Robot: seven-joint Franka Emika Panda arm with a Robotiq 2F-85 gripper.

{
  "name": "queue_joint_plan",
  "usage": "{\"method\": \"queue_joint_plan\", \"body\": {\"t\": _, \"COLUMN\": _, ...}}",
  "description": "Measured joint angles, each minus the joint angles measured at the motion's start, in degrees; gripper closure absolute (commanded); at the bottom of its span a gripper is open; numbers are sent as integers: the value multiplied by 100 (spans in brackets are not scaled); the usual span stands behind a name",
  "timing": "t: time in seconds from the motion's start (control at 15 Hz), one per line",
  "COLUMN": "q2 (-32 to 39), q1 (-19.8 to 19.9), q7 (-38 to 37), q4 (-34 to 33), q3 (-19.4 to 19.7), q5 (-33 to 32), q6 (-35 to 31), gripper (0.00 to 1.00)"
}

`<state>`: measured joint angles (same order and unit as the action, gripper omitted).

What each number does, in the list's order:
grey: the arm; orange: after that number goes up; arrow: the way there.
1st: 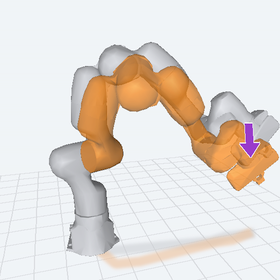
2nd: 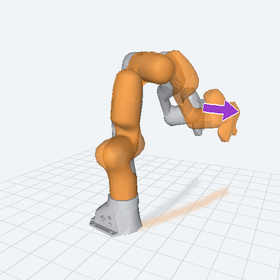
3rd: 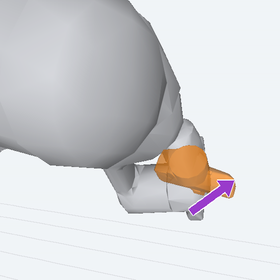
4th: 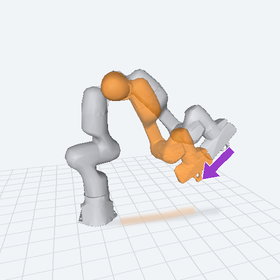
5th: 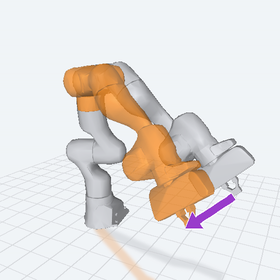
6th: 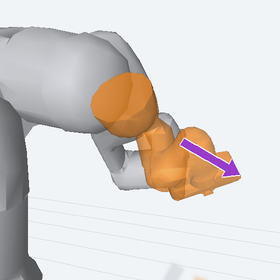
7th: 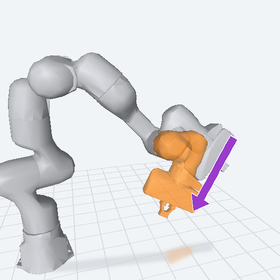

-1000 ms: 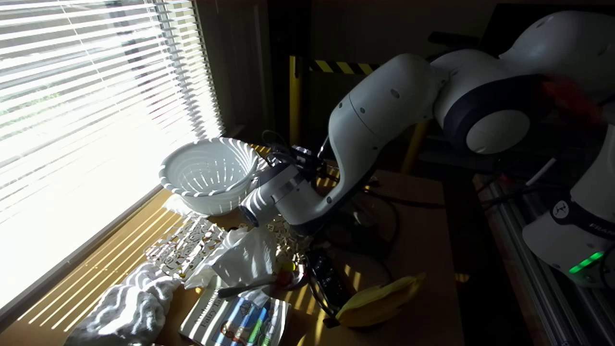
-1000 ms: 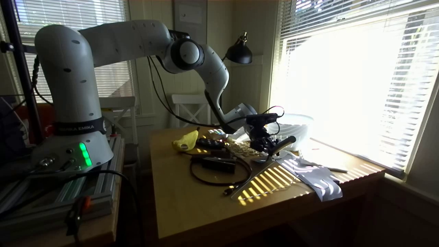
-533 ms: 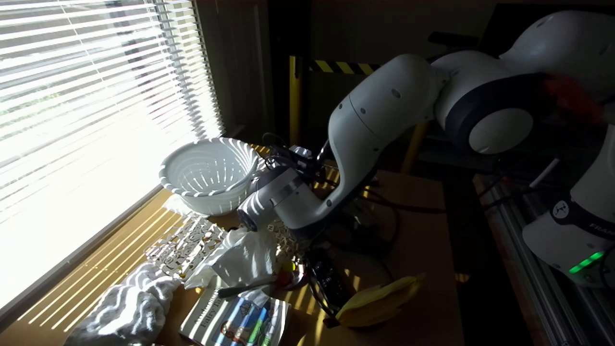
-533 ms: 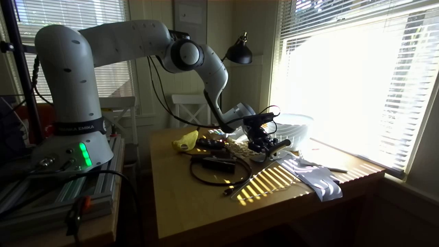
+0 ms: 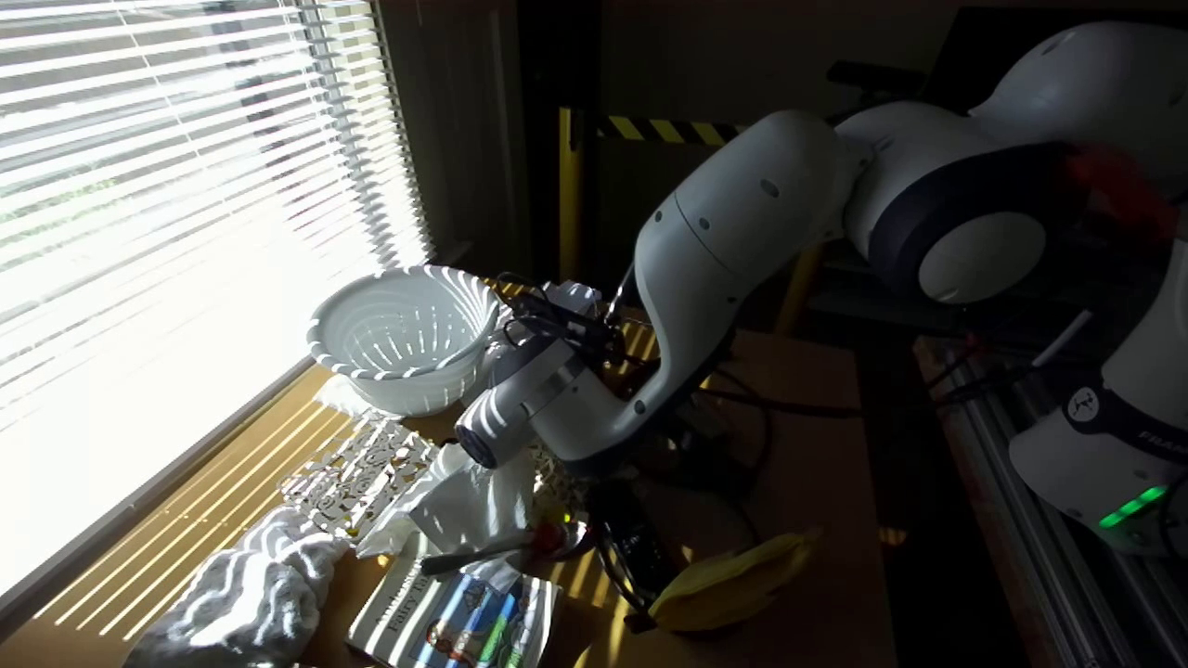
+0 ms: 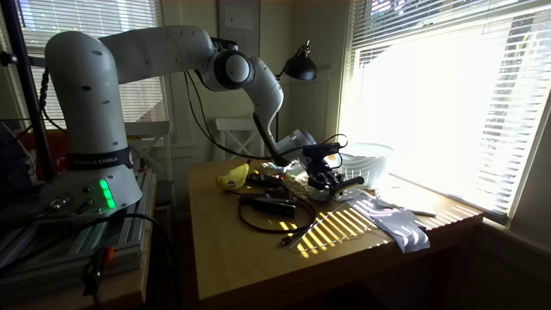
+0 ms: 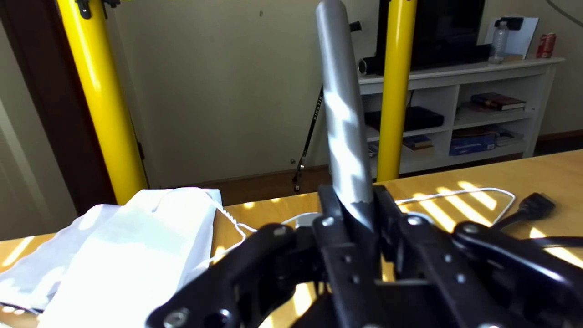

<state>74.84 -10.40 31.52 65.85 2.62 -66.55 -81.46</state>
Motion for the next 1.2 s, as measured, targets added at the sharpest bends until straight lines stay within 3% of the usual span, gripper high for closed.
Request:
{"method": "queue_joint_plan", "body": {"t": 0.67, "q2": 0, "q1": -117, "q7": 813, "q4": -29, "q3": -207, "q5": -4, "q6": -251, "gripper": 94}}
{"method": "queue_joint_plan", "body": {"t": 1.2, "q2": -164, "q1": -115, "q7": 567, "q4": -46, "q3": -211, "q5": -3, "q6": -255, "gripper": 94}}
